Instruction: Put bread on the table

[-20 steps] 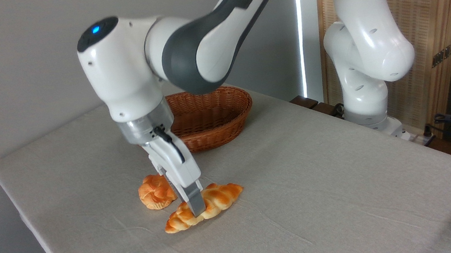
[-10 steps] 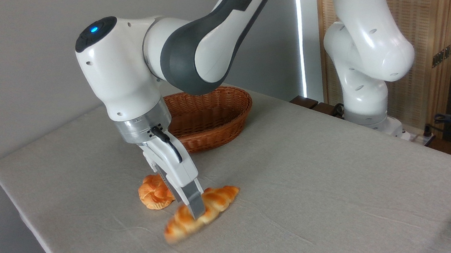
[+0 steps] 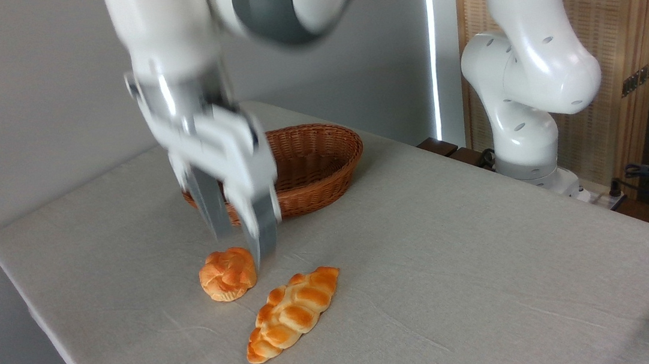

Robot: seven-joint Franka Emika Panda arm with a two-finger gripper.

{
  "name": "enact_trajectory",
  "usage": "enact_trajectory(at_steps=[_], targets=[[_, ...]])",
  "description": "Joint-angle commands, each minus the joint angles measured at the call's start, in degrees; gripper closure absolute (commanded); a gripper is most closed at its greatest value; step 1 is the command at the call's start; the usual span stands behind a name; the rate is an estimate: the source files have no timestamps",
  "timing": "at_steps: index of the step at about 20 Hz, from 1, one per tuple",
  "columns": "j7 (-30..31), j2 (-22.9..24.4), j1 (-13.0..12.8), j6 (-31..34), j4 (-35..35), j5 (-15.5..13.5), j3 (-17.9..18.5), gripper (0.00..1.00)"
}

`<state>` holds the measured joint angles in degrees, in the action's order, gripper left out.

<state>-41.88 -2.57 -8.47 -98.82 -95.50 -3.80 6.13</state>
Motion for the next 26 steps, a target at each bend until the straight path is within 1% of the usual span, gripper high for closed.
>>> enact_trajectory(at_steps=[1, 3, 4, 5, 10, 12, 13, 15, 18, 26], targets=[[5.3, 0.0, 2.3, 11.7, 9.8, -0.2, -4.2, 0.0], [5.3, 0.7, 5.4, 12.3, 9.8, 0.1, -8.6, 0.0], [5.2, 0.8, 6.2, 12.3, 9.8, 0.5, -10.0, 0.0], [5.1, 0.7, 6.3, 12.2, 9.8, 1.0, -10.1, 0.0], [4.9, 0.8, 6.2, 12.3, 9.5, 1.2, -9.5, 0.0], [4.8, 0.8, 6.2, 12.1, 9.4, 3.4, -9.4, 0.0], [4.7, 0.8, 6.3, 12.0, 9.4, 4.1, -9.1, 0.0], [4.5, 0.8, 6.2, 11.3, 9.4, 4.2, -8.3, 0.0], [4.5, 0.9, 6.2, 8.5, 8.2, 4.2, -8.3, 0.0], [4.2, 1.4, 6.2, 7.2, 6.6, 4.3, -8.3, 0.0]])
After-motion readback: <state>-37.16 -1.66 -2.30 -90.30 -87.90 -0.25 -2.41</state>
